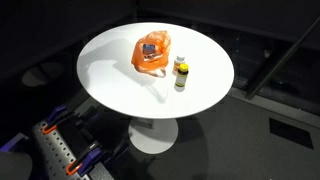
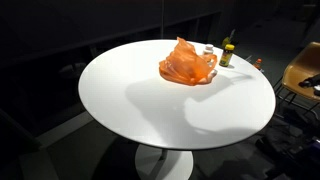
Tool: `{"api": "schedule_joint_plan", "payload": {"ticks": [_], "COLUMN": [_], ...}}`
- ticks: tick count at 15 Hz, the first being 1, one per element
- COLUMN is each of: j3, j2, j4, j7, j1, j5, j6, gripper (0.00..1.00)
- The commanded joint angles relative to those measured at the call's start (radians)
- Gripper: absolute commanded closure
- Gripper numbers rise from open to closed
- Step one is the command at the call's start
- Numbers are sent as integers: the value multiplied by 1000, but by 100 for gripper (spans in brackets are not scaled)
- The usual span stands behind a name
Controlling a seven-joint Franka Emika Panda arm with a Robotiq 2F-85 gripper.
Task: Remove the white box from the plastic and put it on the table
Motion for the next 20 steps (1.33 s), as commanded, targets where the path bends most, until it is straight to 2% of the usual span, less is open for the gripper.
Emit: {"api": "schedule_joint_plan", "payload": {"ticks": [1, 7, 10, 15, 20], "j3": [-6, -6, 11, 49, 61], "j2": [1, 0, 38, 151, 318], "j4": [3, 3, 44, 158, 283], "j7": [3, 3, 46, 128, 176], "j1": [7, 7, 3, 15, 30], "j5": [-2, -2, -9, -4, 2], "j6": [-2, -2, -10, -22, 27], "gripper": [0, 0, 0, 0, 0]}}
